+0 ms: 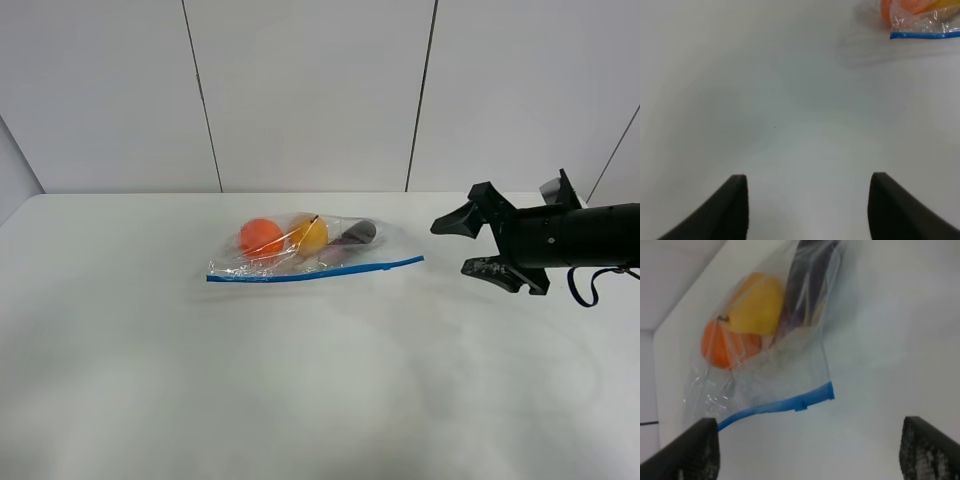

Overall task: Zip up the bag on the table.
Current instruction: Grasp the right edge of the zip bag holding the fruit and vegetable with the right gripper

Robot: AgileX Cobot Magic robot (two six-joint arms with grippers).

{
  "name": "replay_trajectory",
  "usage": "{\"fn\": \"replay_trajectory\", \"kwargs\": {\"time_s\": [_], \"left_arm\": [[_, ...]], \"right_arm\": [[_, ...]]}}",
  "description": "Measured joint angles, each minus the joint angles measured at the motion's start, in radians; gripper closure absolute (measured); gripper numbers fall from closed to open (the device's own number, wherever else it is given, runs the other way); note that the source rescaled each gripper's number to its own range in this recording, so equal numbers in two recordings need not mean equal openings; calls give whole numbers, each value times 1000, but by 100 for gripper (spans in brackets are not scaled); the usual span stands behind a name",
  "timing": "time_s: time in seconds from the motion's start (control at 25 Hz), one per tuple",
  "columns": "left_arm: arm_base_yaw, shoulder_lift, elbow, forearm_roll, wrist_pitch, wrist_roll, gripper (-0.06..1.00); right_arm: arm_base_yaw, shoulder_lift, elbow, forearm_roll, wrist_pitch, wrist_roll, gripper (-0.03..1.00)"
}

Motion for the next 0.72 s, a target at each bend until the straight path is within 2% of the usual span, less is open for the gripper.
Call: {"fn": "replay_trajectory", "kwargs": {"time_s": [0.4,0.72], "left_arm": [[0,0,0,0,0,0,4],[0,0,0,0,0,0,4]], "right_arm": [[0,134,-49,187,128,-123,-1],[29,204,-50,215,148,-176,1]]}}
